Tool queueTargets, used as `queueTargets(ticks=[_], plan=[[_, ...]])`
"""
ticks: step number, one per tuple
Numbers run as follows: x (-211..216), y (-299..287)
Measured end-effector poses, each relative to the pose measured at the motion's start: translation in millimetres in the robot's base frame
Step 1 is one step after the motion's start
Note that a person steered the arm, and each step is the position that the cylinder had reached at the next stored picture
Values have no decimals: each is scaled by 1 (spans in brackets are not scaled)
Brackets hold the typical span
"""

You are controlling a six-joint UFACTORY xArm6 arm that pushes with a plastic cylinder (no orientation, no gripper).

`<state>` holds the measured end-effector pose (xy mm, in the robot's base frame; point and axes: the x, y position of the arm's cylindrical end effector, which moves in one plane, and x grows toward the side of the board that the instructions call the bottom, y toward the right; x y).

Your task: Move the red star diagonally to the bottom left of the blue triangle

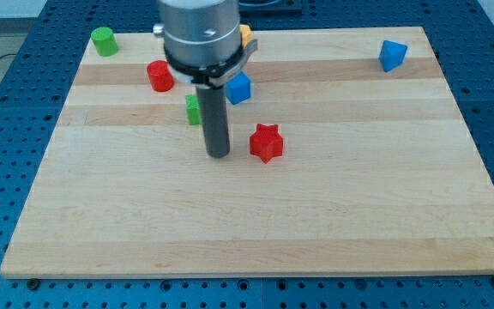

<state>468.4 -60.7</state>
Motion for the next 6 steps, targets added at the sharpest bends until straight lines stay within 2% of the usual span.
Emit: queueTargets(ticks=[1,2,3,4,5,6], plan=[[28,33],[5,71],[-42,88],[-64,113],[-48,108],[-46,67]])
